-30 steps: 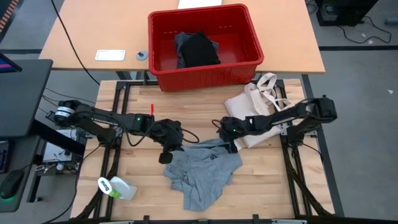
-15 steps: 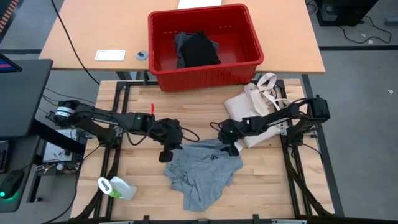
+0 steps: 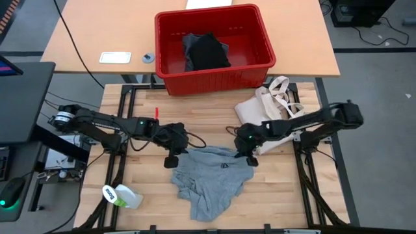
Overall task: Fold Laundry from Bin
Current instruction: Fold the gray shirt
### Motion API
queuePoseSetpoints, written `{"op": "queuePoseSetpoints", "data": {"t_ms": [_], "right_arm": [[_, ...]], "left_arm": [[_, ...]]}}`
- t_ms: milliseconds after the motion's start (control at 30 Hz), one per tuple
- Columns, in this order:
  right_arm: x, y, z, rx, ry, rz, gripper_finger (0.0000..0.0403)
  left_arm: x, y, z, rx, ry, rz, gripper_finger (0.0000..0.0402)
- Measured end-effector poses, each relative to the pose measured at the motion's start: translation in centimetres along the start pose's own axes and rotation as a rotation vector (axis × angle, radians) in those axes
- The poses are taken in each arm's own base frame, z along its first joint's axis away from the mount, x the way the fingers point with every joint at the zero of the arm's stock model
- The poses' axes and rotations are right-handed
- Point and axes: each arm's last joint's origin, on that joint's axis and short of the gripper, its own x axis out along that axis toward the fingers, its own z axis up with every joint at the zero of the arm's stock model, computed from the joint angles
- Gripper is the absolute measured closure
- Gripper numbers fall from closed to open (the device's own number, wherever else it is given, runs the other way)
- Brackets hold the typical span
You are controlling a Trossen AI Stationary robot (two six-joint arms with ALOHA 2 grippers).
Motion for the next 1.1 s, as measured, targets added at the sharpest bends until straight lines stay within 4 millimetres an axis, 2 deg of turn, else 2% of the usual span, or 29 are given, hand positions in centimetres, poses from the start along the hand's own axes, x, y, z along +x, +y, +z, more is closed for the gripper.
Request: {"op": "queuePoseSetpoints", "data": {"t_ms": [133,333,700,867,1100], "right_arm": [[-3.0,1.2,0.9,0.008,-0.093,0.072,0.0392],[-6.3,2.3,0.9,0.019,-0.143,0.031,0.0393],[-10.5,3.9,1.6,-0.018,-0.269,0.052,0.0393],[-13.6,4.2,3.5,-0.083,-0.28,-0.158,0.0393],[-17.7,3.2,6.5,-0.216,-0.326,-0.476,0.0393]], "left_arm": [[-1.7,0.2,0.7,0.006,-0.105,0.007,0.0373],[-4.1,0.2,1.3,0.014,-0.243,0.005,0.0373],[-5.8,0.1,3.1,0.067,-0.467,0.023,0.0373],[-6.9,2.0,3.8,0.08,-0.522,0.249,0.0373],[-8.8,6.7,5.8,0.06,-0.692,0.483,0.038]]}}
